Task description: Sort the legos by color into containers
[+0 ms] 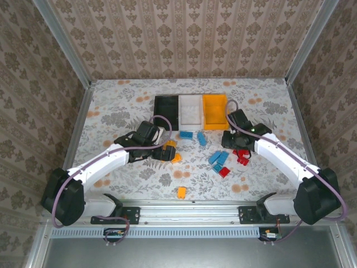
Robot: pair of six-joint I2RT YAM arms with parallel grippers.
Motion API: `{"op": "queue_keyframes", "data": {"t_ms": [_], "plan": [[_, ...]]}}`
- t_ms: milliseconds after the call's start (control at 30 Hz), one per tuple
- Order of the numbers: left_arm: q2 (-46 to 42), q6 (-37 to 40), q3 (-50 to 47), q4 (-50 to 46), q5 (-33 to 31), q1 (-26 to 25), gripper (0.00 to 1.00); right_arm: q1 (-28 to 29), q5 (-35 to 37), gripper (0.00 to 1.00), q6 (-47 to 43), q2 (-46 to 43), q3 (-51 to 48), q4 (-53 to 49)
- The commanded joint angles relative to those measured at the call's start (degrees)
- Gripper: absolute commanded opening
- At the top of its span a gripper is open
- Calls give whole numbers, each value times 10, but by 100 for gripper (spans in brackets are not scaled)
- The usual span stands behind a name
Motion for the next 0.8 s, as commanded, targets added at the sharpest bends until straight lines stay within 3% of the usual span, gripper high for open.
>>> {"op": "queue_keyframes", "data": {"t_ms": [0, 433, 767], "plan": [[-16, -4, -4, 5, 5, 4, 100, -3, -9, 23, -21, 51, 68, -8], [-80, 6, -45, -15, 24, 69, 100, -44, -20, 24, -83, 362, 355, -8], [-78, 9, -57, -9, 39, 101, 100, -68, -25, 30, -90, 463, 423, -8]]}}
